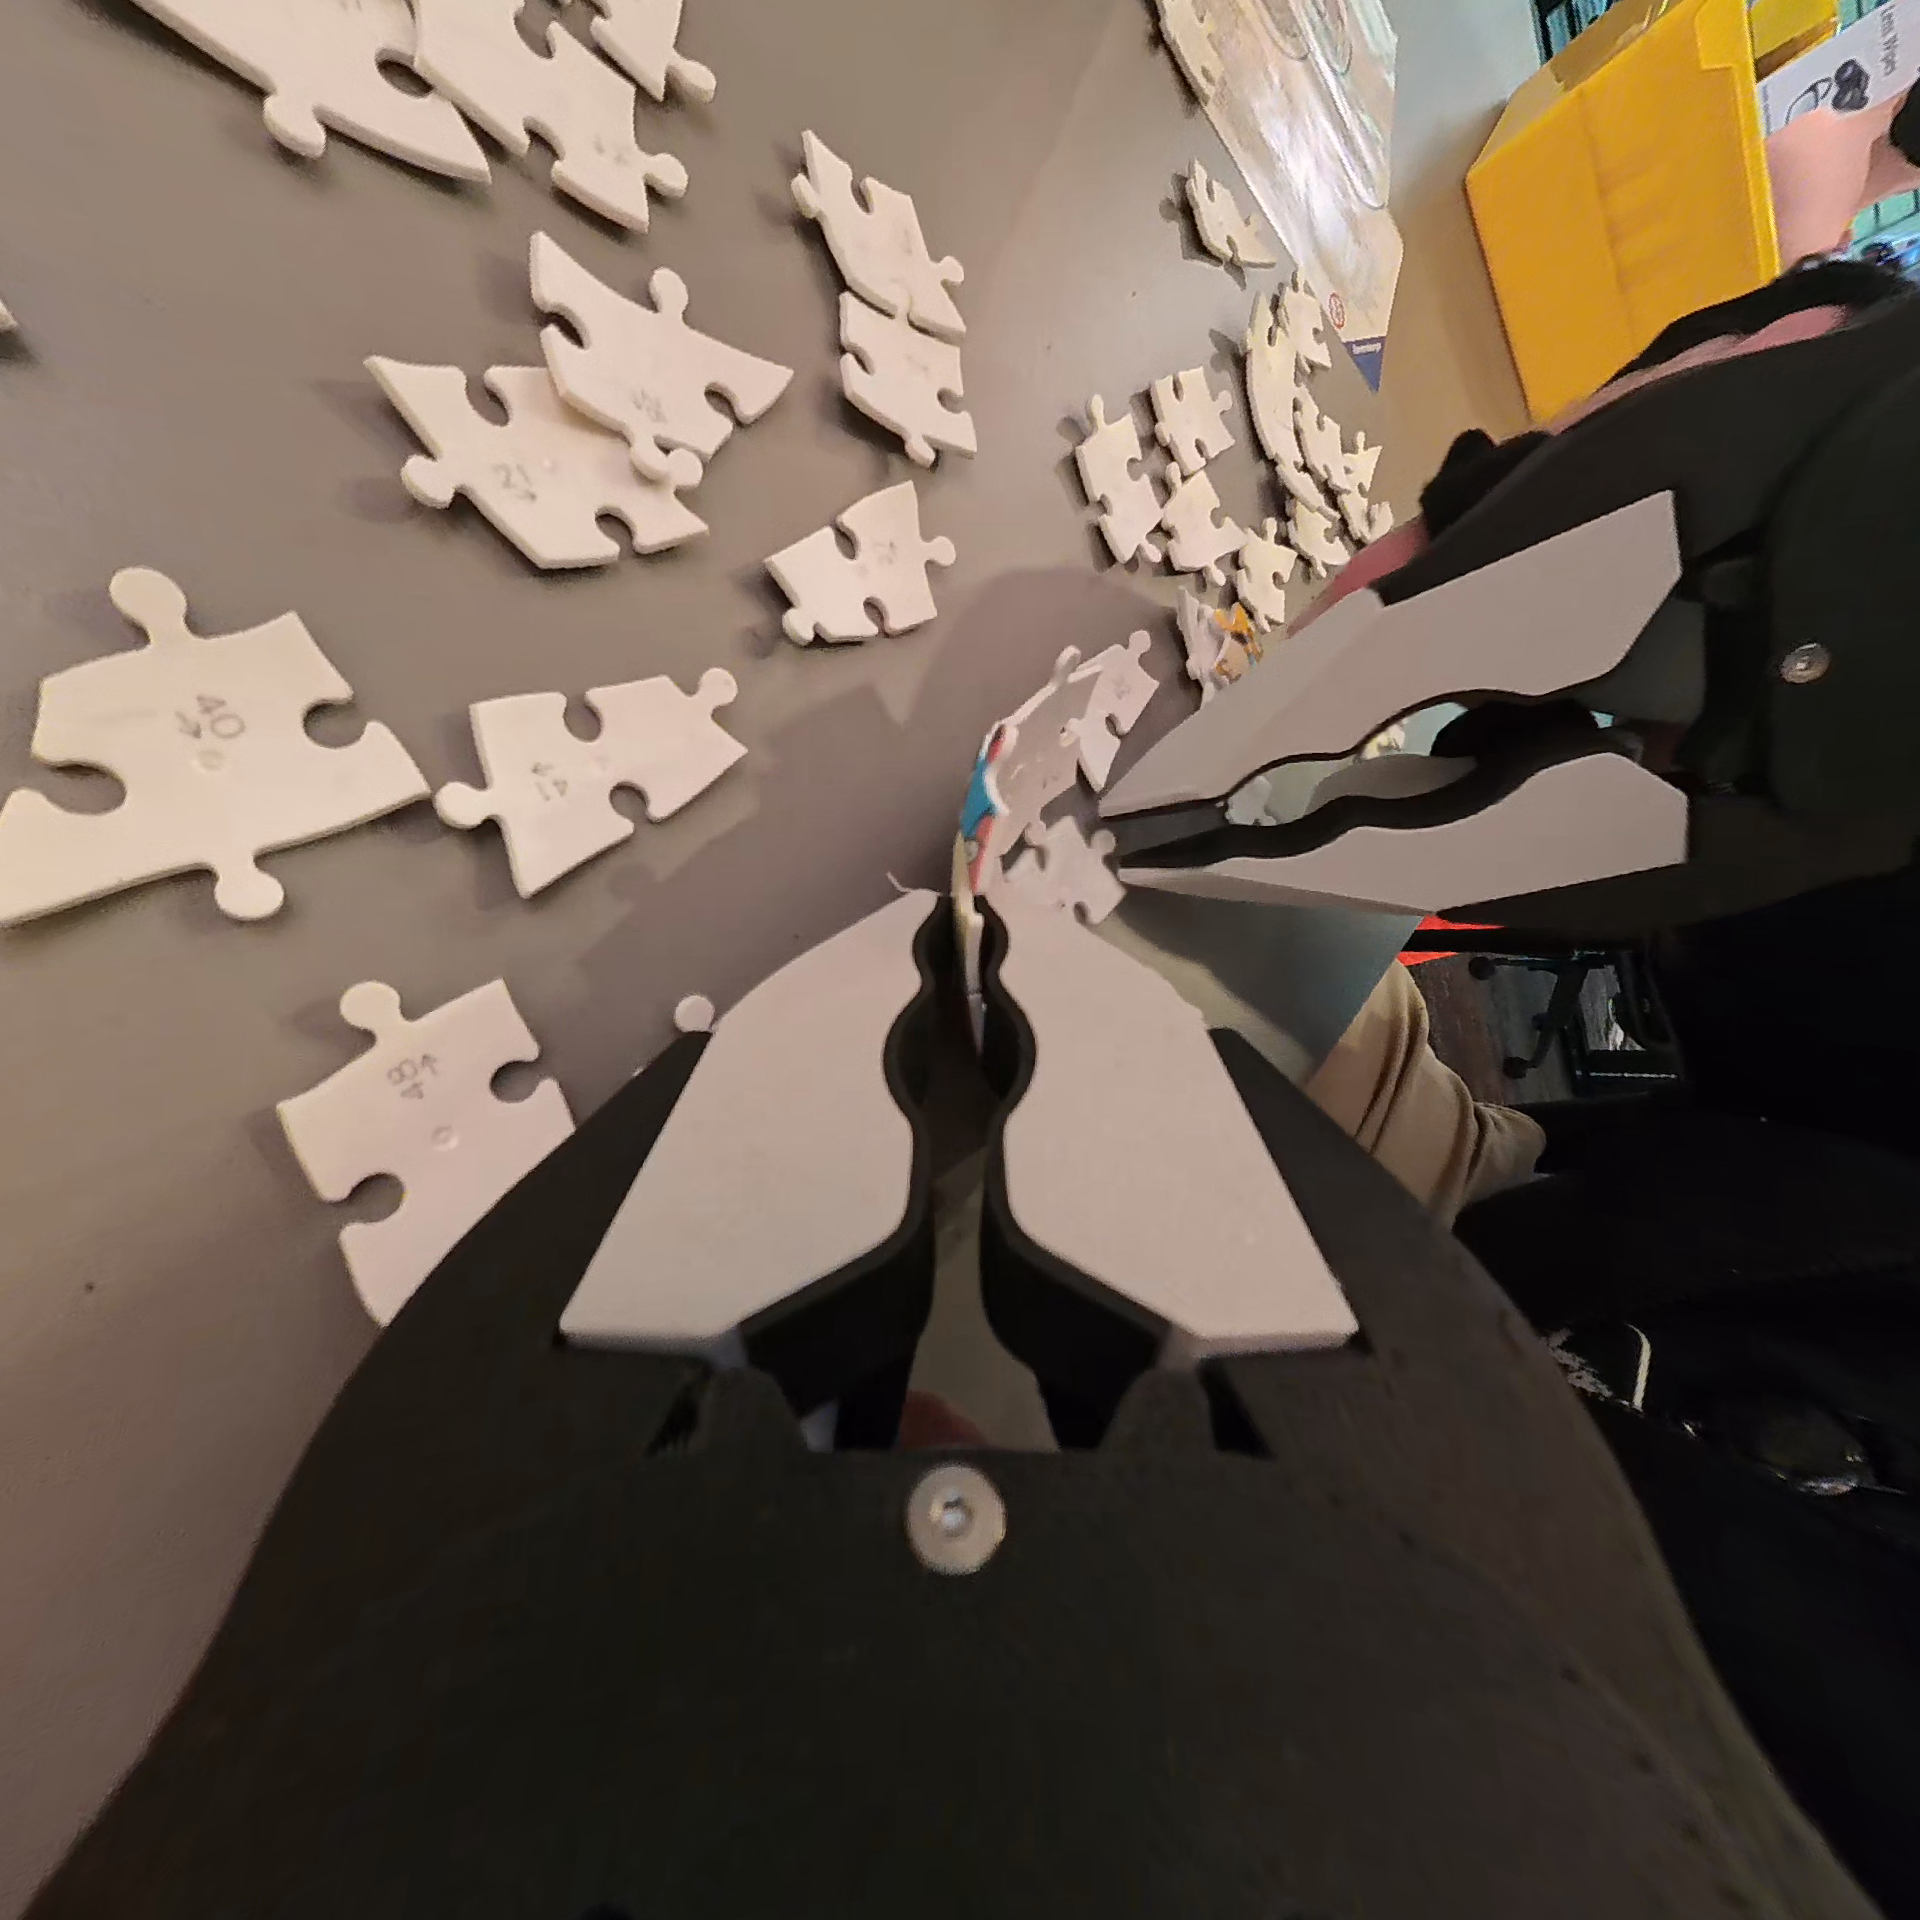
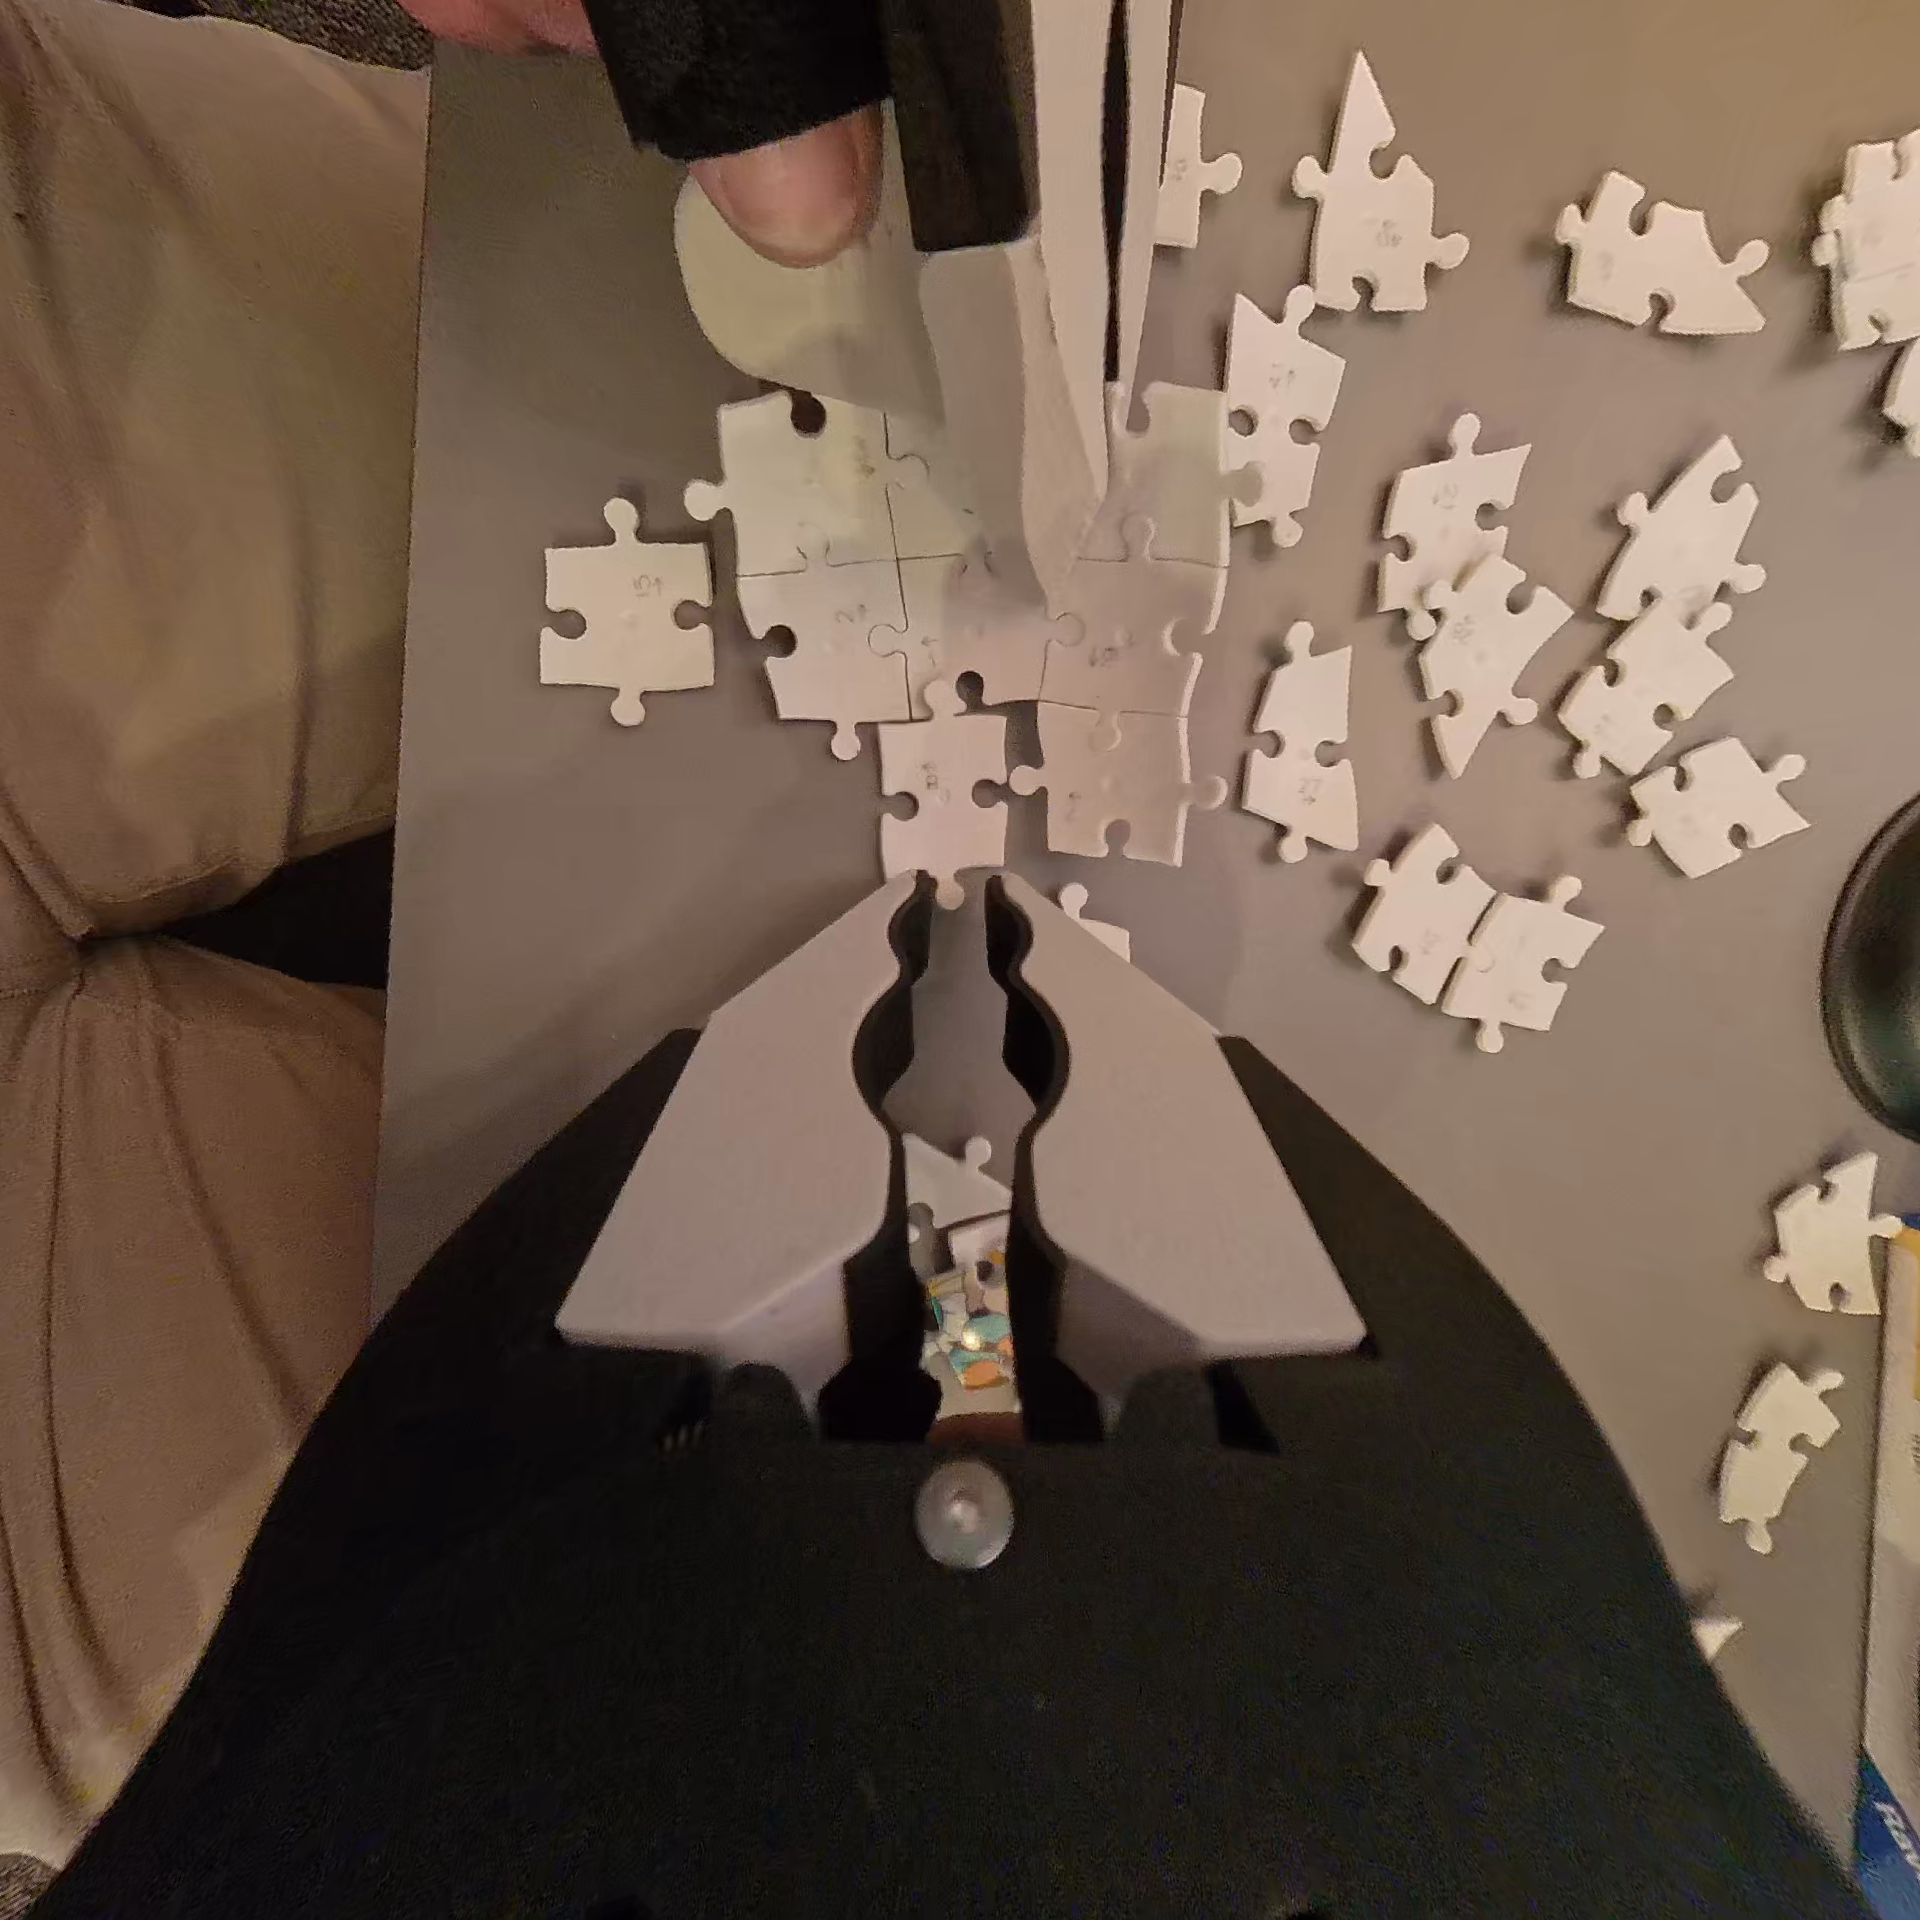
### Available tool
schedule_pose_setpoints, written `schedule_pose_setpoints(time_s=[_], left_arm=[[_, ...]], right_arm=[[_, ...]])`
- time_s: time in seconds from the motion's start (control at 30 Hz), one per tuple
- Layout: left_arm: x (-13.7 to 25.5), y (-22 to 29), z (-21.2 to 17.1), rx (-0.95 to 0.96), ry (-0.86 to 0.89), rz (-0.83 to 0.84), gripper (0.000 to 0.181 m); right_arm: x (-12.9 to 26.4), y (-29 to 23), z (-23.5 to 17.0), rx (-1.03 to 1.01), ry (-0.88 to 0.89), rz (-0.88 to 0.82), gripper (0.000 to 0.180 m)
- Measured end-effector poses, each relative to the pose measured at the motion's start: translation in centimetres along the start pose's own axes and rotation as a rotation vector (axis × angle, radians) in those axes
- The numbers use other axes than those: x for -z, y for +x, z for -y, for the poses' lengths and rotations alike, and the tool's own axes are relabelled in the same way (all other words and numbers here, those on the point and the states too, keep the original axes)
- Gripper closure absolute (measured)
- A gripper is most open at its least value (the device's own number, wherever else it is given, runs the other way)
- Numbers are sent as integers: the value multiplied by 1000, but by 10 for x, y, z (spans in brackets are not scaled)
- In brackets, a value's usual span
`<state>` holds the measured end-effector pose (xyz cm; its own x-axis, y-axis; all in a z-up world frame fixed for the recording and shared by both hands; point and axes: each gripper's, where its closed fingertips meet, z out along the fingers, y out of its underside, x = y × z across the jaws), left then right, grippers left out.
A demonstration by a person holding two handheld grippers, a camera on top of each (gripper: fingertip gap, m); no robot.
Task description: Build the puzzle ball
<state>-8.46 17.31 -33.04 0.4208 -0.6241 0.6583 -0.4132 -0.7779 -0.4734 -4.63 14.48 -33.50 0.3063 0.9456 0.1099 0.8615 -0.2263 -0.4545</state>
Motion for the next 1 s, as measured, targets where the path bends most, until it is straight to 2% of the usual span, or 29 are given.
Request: schedule_pose_setpoints(time_s=[0.43,1.0], left_arm=[[0,-1,-1,0,-8,-3,178],[1,-2,-3,7,-10,-7,178]], right_arm=[[-6,-7,3,-40,38,31,175],[-9,-11,9,-18,38,-28,180]])
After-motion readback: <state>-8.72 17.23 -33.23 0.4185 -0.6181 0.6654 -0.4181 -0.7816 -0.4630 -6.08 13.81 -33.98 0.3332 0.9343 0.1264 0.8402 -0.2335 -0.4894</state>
